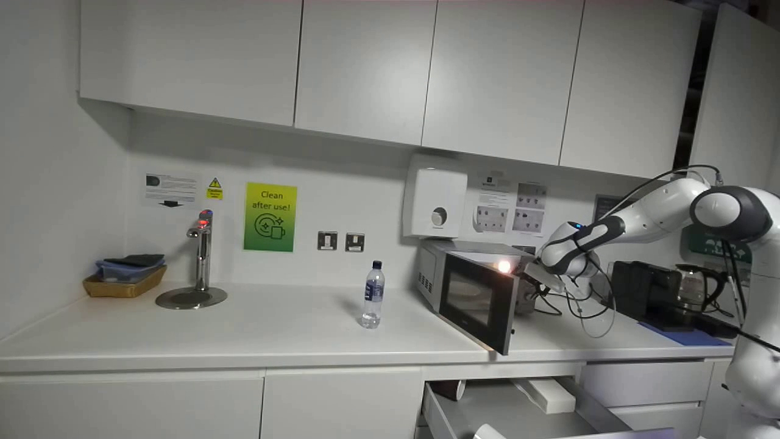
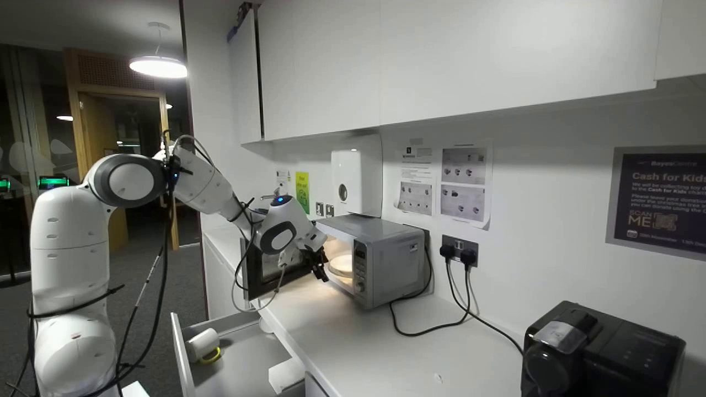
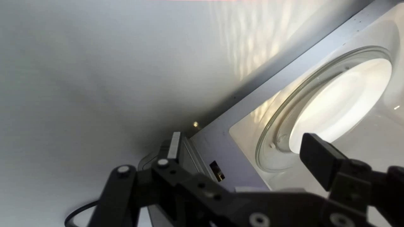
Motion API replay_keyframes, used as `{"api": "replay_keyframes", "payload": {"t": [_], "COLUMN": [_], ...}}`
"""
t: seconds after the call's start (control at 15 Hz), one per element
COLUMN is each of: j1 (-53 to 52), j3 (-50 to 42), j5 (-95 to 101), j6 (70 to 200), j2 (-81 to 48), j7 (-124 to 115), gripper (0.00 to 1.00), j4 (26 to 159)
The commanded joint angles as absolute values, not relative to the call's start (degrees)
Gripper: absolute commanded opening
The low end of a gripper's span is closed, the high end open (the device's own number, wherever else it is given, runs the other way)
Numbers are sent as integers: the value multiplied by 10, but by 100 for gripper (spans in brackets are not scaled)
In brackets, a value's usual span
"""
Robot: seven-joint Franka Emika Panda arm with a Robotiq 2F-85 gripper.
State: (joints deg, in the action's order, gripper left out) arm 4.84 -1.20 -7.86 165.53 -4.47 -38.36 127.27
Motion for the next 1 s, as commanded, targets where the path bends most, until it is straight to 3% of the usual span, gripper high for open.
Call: {"api": "replay_keyframes", "payload": {"t": [0.0,0.93], "j1": [40,81], "j3": [-13,68], "j5": [-117,-249], "j6": [1676,1691], "j2": [-73,-141], "j7": [-309,14], "gripper": [100,100], "j4": [1244,1182]}}
